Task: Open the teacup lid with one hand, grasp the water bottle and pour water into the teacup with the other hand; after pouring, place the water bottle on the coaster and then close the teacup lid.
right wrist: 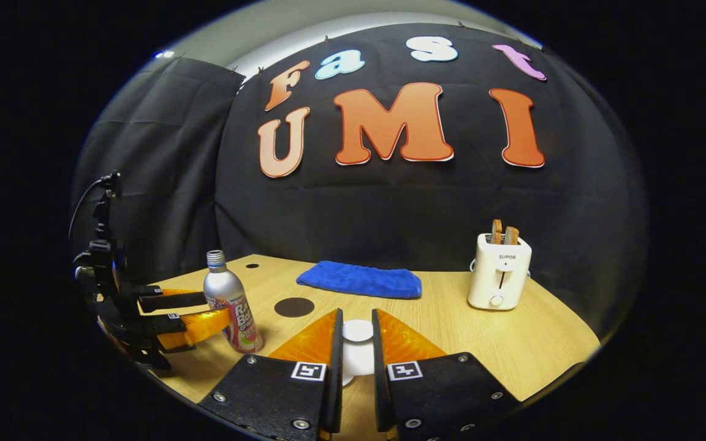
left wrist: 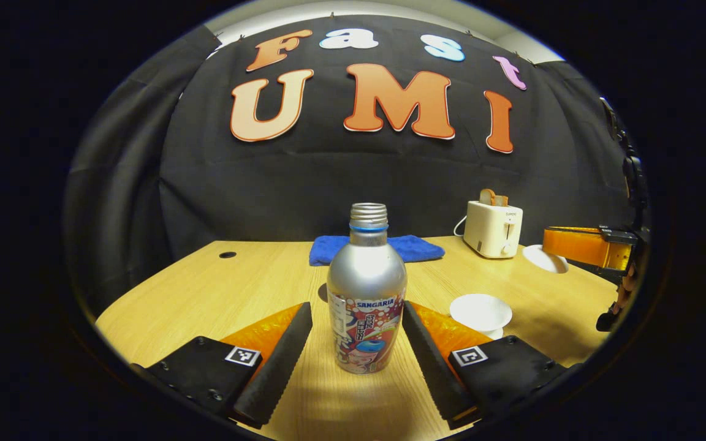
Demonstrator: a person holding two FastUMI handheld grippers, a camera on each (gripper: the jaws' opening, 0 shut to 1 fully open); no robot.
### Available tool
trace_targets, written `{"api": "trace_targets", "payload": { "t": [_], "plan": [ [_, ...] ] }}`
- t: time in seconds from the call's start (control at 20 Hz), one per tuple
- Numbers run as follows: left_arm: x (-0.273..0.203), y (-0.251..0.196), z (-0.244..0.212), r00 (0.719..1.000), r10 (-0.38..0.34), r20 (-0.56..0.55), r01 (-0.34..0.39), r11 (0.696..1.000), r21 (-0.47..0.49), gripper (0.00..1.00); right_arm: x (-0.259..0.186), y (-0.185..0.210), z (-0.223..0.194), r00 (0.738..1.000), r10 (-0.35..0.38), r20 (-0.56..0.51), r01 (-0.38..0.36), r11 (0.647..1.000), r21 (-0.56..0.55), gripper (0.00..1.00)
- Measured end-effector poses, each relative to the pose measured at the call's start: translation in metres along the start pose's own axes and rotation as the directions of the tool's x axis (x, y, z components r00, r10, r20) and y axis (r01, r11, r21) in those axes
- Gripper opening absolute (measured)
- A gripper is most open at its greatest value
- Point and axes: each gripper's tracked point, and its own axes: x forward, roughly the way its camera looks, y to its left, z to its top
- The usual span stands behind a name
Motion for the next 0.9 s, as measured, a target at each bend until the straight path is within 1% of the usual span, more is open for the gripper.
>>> {"api": "trace_targets", "payload": {
  "t": [0.05,0.1,0.15,0.2,0.25,0.3,0.35,0.4,0.45,0.5,0.55,0.6,0.65,0.7,0.75,0.8,0.85,0.9],
  "plan": [
    [0.003,-0.001,-0.002,1.0,-0.001,-0.007,0.001,1.0,0.002,0.94,-0.002,-0.005,0.0,1.0,-0.008,0.001,0.008,1.0,0.007,0.22],
    [0.008,-0.003,-0.004,1.0,-0.003,-0.012,0.003,1.0,0.005,0.98,-0.003,-0.01,0.0,1.0,-0.018,0.003,0.018,1.0,0.016,0.22],
    [0.012,-0.005,-0.006,1.0,-0.004,-0.021,0.004,1.0,0.01,0.94,-0.005,-0.015,0.001,1.0,-0.024,0.004,0.024,0.999,0.025,0.22],
    [0.016,-0.006,-0.011,0.999,-0.003,-0.035,0.004,1.0,0.023,0.98,-0.007,-0.02,0.002,1.0,-0.03,0.006,0.03,0.999,0.034,0.22],
    [0.018,-0.004,-0.015,0.999,0.01,-0.05,-0.008,0.999,0.04,0.94,-0.009,-0.024,0.001,0.999,-0.034,0.005,0.034,0.999,0.042,0.18],
    [0.023,-0.005,-0.016,0.998,0.012,-0.054,-0.01,0.999,0.05,0.95,-0.01,-0.028,0.001,0.999,-0.04,0.003,0.039,0.998,0.046,0.22],
    [0.026,-0.006,-0.018,0.998,0.013,-0.062,-0.01,0.999,0.053,0.98,-0.012,-0.031,0.002,0.999,-0.045,0.002,0.045,0.998,0.045,0.22],
    [0.026,-0.003,-0.019,0.998,0.024,-0.063,-0.021,0.998,0.052,0.97,-0.014,-0.035,0.003,0.999,-0.051,0.004,0.051,0.998,0.042,0.22],
    [0.028,-0.002,-0.018,0.998,0.023,-0.055,-0.02,0.999,0.047,0.92,-0.018,-0.038,0.005,0.998,-0.055,0.008,0.055,0.998,0.038,0.22],
    [0.028,-0.002,-0.018,0.998,0.034,-0.057,-0.031,0.998,0.062,0.84,-0.021,-0.04,0.006,0.998,-0.06,0.013,0.059,0.998,0.036,0.22],
    [0.027,0.002,-0.017,0.997,0.053,-0.062,-0.047,0.995,0.09,0.87,-0.023,-0.044,0.007,0.998,-0.067,0.015,0.066,0.997,0.036,0.22],
    [0.026,0.007,-0.016,0.996,0.072,-0.059,-0.064,0.99,0.125,0.82,-0.025,-0.048,0.007,0.997,-0.072,0.017,0.072,0.997,0.038,0.22],
    [0.027,0.011,-0.011,0.995,0.089,-0.053,-0.079,0.984,0.162,0.86,-0.026,-0.052,0.007,0.997,-0.079,0.019,0.079,0.996,0.041,0.22],
    [0.029,0.013,-0.007,0.993,0.105,-0.052,-0.092,0.975,0.204,0.82,-0.027,-0.055,0.007,0.996,-0.084,0.018,0.083,0.996,0.043,0.22],
    [0.029,0.017,-0.002,0.991,0.122,-0.049,-0.107,0.963,0.247,0.85,-0.027,-0.057,0.008,0.996,-0.091,0.021,0.09,0.995,0.046,0.22],
    [0.027,0.021,0.001,0.99,0.137,-0.042,-0.119,0.949,0.29,0.86,-0.029,-0.059,0.009,0.995,-0.093,0.022,0.092,0.995,0.048,0.22],
    [0.026,0.023,0.005,0.988,0.153,-0.034,-0.133,0.933,0.333,0.86,-0.03,-0.06,0.01,0.995,-0.097,0.025,0.095,0.994,0.049,0.22],
    [0.026,0.026,0.01,0.986,0.166,-0.025,-0.144,0.914,0.379,0.82,-0.032,-0.061,0.011,0.995,-0.098,0.028,0.097,0.994,0.048,0.22]
  ]
}}
